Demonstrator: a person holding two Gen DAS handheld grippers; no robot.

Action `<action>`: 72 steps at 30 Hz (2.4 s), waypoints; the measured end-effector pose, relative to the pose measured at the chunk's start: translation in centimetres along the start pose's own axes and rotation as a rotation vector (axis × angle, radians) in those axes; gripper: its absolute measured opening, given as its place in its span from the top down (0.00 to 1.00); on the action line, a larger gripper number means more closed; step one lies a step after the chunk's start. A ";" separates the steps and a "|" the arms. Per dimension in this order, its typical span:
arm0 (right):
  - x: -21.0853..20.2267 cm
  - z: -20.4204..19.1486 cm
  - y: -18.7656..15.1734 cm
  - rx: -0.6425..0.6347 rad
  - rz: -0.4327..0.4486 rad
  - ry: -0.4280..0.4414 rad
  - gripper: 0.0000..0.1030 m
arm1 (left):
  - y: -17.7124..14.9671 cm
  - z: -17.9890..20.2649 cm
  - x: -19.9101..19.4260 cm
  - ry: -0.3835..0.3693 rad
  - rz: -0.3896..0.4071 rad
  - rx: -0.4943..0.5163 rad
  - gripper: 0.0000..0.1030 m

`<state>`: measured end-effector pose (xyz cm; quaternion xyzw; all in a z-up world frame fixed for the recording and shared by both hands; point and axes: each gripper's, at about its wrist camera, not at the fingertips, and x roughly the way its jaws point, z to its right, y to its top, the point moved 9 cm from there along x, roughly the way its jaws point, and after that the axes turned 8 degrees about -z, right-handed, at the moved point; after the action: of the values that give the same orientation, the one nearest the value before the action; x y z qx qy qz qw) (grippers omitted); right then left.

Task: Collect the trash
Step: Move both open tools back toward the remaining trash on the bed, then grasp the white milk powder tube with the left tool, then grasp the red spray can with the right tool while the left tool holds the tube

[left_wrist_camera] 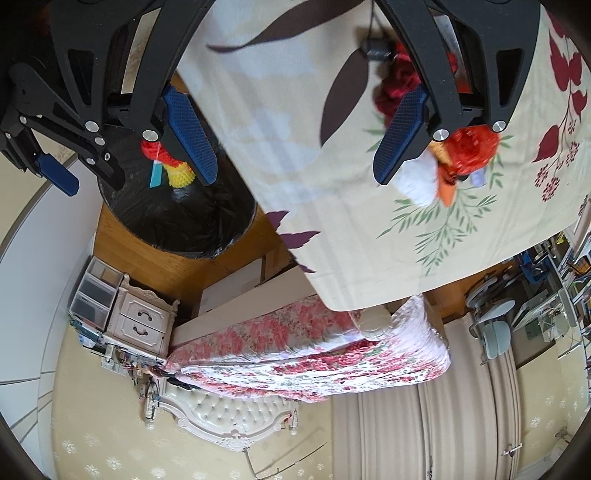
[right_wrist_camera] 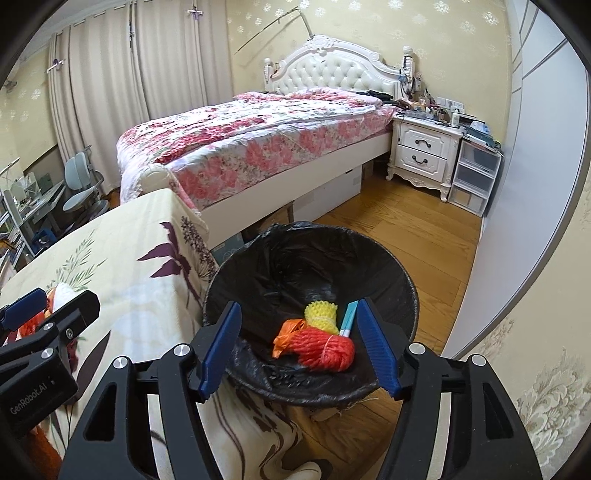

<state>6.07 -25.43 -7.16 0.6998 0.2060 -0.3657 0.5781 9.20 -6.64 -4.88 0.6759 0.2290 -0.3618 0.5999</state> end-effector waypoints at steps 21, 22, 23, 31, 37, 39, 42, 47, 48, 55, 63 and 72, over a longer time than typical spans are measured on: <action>-2.2 -6.1 -4.1 -0.111 -0.032 0.100 0.38 | -7.5 -11.4 -4.6 0.160 -0.051 -0.138 0.18; -2.2 -6.5 -4.3 -0.116 -0.035 0.106 0.38 | -7.8 -11.8 -4.5 0.163 -0.055 -0.143 0.18; -2.3 -6.9 -4.4 -0.121 -0.036 0.111 0.38 | -8.2 -12.2 -4.5 0.167 -0.060 -0.148 0.18; -2.0 -10.2 -5.1 -0.180 -0.052 0.144 0.38 | -10.1 -14.3 -2.8 0.142 -0.126 -0.187 0.29; -1.5 -12.6 -5.3 -0.226 -0.060 0.167 0.38 | -10.6 -14.4 -2.0 0.103 -0.149 -0.184 0.46; -1.2 -13.2 -5.4 -0.235 -0.065 0.171 0.38 | -10.7 -14.1 -1.8 0.091 -0.159 -0.176 0.52; -0.9 -14.0 -5.4 -0.247 -0.071 0.178 0.38 | -11.0 -14.0 -1.3 0.061 -0.179 -0.185 0.63; -0.5 -15.4 -5.8 -0.275 -0.082 0.192 0.38 | -11.1 -14.0 -1.5 0.059 -0.170 -0.168 0.70; -0.5 -15.6 -5.9 -0.282 -0.084 0.194 0.38 | -11.2 -14.0 -1.6 0.057 -0.168 -0.167 0.72; -0.8 -16.9 -7.6 -0.319 -0.110 0.217 0.38 | -11.8 -15.6 -2.5 0.067 -0.163 -0.175 0.76; -1.6 -18.1 -9.8 -0.355 -0.149 0.260 0.38 | -13.1 -17.9 -3.5 0.087 -0.163 -0.207 0.76; -3.2 -20.1 -11.4 -0.423 -0.162 0.311 0.38 | -14.1 -20.3 -4.5 0.123 -0.157 -0.239 0.77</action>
<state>1.36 -2.83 -10.99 0.5926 0.4192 -0.2479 0.6416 0.18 16.18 -10.13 0.6004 0.3589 -0.3356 0.6309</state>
